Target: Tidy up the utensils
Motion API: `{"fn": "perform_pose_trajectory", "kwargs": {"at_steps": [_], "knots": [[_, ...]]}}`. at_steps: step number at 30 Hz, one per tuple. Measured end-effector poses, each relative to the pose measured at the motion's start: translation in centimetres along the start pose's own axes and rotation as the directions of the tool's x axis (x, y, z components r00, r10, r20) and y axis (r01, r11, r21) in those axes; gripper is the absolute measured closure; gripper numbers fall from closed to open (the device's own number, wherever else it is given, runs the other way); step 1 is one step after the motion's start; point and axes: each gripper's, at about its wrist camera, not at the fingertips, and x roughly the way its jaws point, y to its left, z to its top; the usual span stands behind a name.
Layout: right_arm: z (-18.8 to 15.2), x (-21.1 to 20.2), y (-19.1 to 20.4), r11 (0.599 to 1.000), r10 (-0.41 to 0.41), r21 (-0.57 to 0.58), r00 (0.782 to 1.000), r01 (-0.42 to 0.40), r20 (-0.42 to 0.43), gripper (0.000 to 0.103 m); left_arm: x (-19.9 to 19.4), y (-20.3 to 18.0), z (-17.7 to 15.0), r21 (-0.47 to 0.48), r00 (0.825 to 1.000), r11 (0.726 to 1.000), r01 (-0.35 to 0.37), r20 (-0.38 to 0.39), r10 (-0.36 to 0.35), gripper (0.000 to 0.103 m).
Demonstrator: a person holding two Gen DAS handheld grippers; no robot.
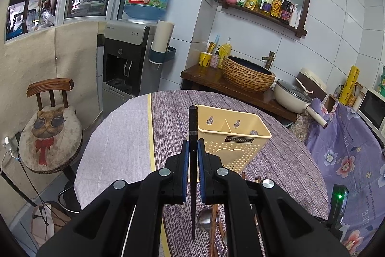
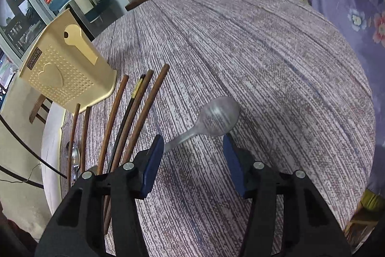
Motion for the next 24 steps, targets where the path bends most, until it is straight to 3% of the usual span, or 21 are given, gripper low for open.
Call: {"fn": "perform_pose_trajectory", "kwargs": {"at_steps": [3, 5, 10, 13, 24], "knots": [[1.1, 0.9, 0.6, 1.0, 0.002, -0.01, 1.0, -0.002, -0.01, 0.053, 0.0, 0.0, 0.1, -0.003, 1.0, 1.0, 0.001, 0.0, -0.001, 0.095], [2.4, 1.9, 1.1, 0.998, -0.047, -0.039, 0.999, 0.047, 0.012, 0.06, 0.0, 0.1, 0.0, -0.002, 1.0, 1.0, 0.002, -0.001, -0.002, 0.095], [4.7, 4.0, 3.1, 0.984, -0.139, -0.113, 0.99, 0.141, 0.022, 0.063, 0.1, 0.0, 0.1, -0.002, 1.0, 1.0, 0.0, 0.0, 0.0, 0.095], [4.3, 4.5, 4.3, 0.961, -0.2, -0.185, 0.979, 0.205, 0.045, 0.063, 0.1, 0.0, 0.0, 0.001, 1.0, 1.0, -0.001, -0.001, 0.001, 0.095], [2.4, 3.3, 4.2, 0.956, -0.219, -0.184, 0.973, 0.23, 0.078, 0.064, 0.2, -0.1, 0.0, 0.003, 1.0, 1.0, -0.001, 0.001, 0.001, 0.095]]}}
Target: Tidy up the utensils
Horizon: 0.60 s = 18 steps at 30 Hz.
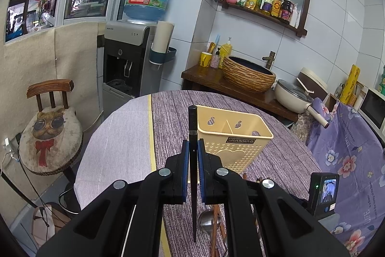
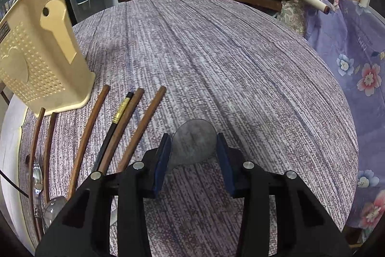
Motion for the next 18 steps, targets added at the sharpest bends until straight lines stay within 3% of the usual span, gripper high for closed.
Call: {"fn": "perform_pose_trajectory", "kwargs": {"at_steps": [4, 11, 14, 18], "knots": [[0.7, 0.6, 1.0, 0.999, -0.003, -0.051, 1.0, 0.004, 0.021, 0.065, 0.1, 0.0, 0.1, 0.0, 1.0, 1.0, 0.003, -0.003, -0.003, 0.095], [1.7, 1.0, 0.0, 0.989, 0.137, -0.058, 0.99, -0.135, 0.032, 0.065, 0.2, 0.2, 0.2, -0.002, 1.0, 1.0, 0.004, -0.005, -0.004, 0.095], [1.6, -0.4, -0.4, 0.983, 0.176, -0.079, 0.979, -0.168, 0.101, 0.065, 0.2, 0.2, 0.2, -0.004, 1.0, 1.0, 0.005, -0.006, -0.005, 0.095], [1.2, -3.7, 0.0, 0.977, 0.176, -0.163, 0.953, -0.138, 0.248, 0.065, 0.5, 0.3, 0.4, -0.006, 1.0, 1.0, 0.011, -0.011, -0.011, 0.095]]}}
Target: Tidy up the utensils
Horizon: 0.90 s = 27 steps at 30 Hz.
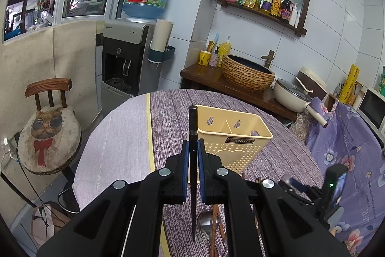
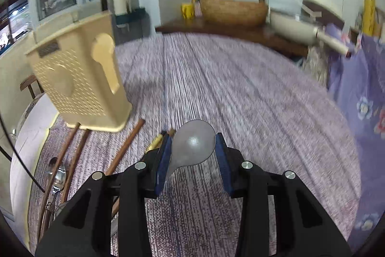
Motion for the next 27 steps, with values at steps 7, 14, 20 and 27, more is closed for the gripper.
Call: {"fn": "perform_pose_trajectory", "kwargs": {"at_steps": [7, 14, 20, 27], "knots": [[1.4, -4.9, 2.4, 0.99, -0.015, -0.135, 0.975, 0.046, 0.223, 0.065, -0.1, 0.3, 0.1, -0.011, 1.0, 1.0, 0.011, -0.001, -0.012, 0.095], [3.7, -7.5, 4.4, 0.983, 0.028, -0.18, 0.954, 0.028, 0.297, 0.065, -1.6, 0.5, 1.2, -0.009, 0.999, 1.0, 0.024, 0.04, -0.024, 0.095], [7.0, -8.9, 7.4, 0.968, 0.053, -0.248, 0.929, 0.042, 0.367, 0.065, -3.5, 0.3, 3.8, 0.001, 0.994, 0.999, 0.055, 0.095, -0.054, 0.095], [13.2, -8.0, 10.0, 0.945, -0.032, -0.274, 0.887, 0.176, 0.46, 0.065, -5.0, -1.3, 9.1, 0.033, 0.982, 0.993, 0.113, 0.148, -0.117, 0.095]]}}
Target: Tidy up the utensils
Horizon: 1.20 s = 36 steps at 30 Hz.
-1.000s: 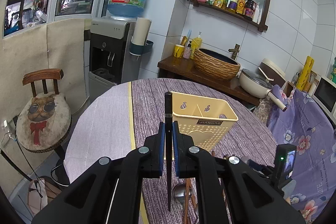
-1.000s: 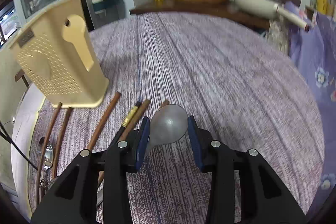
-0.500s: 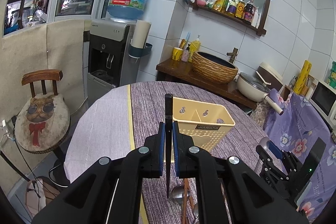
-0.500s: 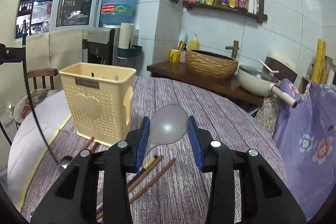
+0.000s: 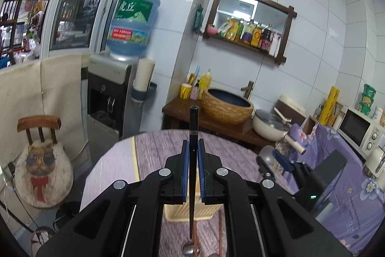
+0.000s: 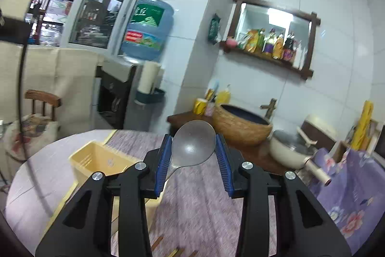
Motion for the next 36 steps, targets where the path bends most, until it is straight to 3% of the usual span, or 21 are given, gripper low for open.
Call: {"fn": "perform_pose_trajectory", "kwargs": {"at_steps": [6, 11, 19, 22, 24, 26, 29, 32, 34, 36], "knots": [[3.3, 4.5, 1.0, 0.979, -0.166, -0.107, 0.984, 0.172, 0.059, 0.065, 2.1, -1.7, 3.7, 0.018, 0.998, 0.999, -0.032, 0.063, 0.03, 0.095], [1.9, 7.9, 3.2, 0.953, -0.226, -0.194, 0.973, 0.232, 0.053, 0.065, 5.7, -1.9, 3.7, 0.012, 0.997, 0.998, -0.058, 0.054, 0.057, 0.095], [-2.5, 7.2, 5.0, 0.966, -0.122, -0.227, 0.992, 0.122, 0.017, 0.065, 9.1, -0.3, -0.6, 0.016, 0.996, 0.997, -0.07, -0.045, 0.071, 0.102], [-3.1, 6.2, 5.1, 0.976, -0.023, -0.218, 1.0, 0.021, -0.007, 0.065, 9.8, 0.0, -1.5, 0.016, 0.994, 0.997, -0.073, -0.074, 0.074, 0.102], [-3.2, 5.6, 5.0, 0.976, 0.015, -0.218, 1.0, -0.02, -0.024, 0.056, 9.9, 0.2, -1.9, 0.01, 0.994, 0.998, -0.065, -0.091, 0.066, 0.102], [-3.1, 4.7, 4.4, 0.984, 0.047, -0.173, 0.999, -0.049, -0.021, 0.032, 9.6, 0.4, -2.3, 0.005, 0.994, 0.998, -0.063, -0.092, 0.063, 0.102], [-3.0, 3.3, 3.4, 0.991, 0.06, -0.121, 0.998, -0.061, -0.01, 0.031, 8.8, 0.6, -3.0, 0.01, 0.994, 0.999, -0.054, -0.095, 0.054, 0.099], [-3.3, 1.8, 2.4, 0.995, 0.07, -0.077, 0.997, -0.071, -0.021, 0.031, 7.9, 0.9, -4.0, 0.014, 0.993, 0.998, -0.063, -0.097, 0.064, 0.082], [-3.6, 0.9, 1.6, 0.996, 0.073, -0.045, 0.997, -0.075, -0.035, 0.031, 7.3, 1.4, -4.8, 0.008, 0.992, 0.998, -0.064, -0.106, 0.064, 0.057], [-4.2, 0.2, 0.6, 0.997, 0.077, 0.004, 0.995, -0.077, -0.065, 0.031, 6.7, 1.8, -5.8, 0.003, 0.991, 0.997, -0.072, -0.114, 0.072, 0.048]]}}
